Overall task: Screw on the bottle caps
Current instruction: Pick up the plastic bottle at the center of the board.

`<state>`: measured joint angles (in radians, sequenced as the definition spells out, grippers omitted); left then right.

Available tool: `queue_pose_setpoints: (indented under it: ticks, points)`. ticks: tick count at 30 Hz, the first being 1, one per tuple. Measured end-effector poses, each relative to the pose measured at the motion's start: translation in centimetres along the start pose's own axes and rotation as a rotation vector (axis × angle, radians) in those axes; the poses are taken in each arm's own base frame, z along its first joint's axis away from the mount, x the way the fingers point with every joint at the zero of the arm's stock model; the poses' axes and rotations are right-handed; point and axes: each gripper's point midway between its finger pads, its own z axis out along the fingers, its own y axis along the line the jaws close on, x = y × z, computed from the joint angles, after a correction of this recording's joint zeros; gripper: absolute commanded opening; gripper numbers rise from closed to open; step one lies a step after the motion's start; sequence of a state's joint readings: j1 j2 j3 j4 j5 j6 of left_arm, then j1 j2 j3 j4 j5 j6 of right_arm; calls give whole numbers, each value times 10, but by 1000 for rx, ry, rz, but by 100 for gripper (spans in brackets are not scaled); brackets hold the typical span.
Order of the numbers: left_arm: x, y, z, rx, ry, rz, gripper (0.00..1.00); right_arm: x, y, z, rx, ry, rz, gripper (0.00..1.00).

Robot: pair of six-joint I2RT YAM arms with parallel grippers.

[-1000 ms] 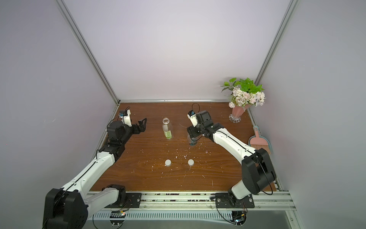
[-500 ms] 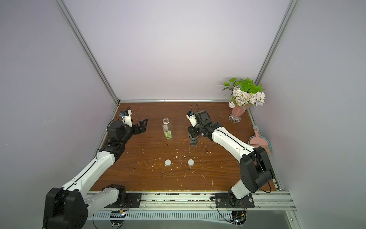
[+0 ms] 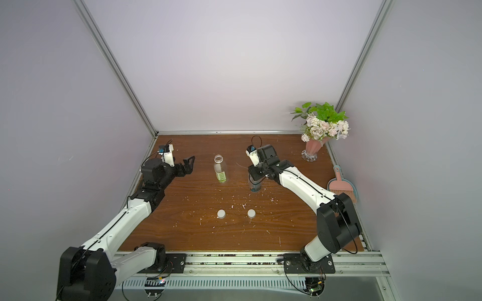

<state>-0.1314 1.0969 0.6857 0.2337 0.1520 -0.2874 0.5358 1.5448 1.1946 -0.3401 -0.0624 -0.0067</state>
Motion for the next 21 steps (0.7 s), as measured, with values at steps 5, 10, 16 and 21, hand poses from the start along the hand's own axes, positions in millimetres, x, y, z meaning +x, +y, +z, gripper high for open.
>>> queue_pose_setpoints:
  ticks: [5,10,16,21]
  points:
    - [-22,-38,-11,199,-42,-1,99,-30,-2,-38,-64,-135,44,4]
    - [-57,-92,-37,487,-93,45,99,-62,-17,-95,-144,-316,66,0]
    - [-72,-137,-65,756,-76,98,99,-68,6,-132,-295,-403,-29,0]
    - [-51,-169,-72,912,17,138,99,-73,33,-158,-428,-468,-111,0]
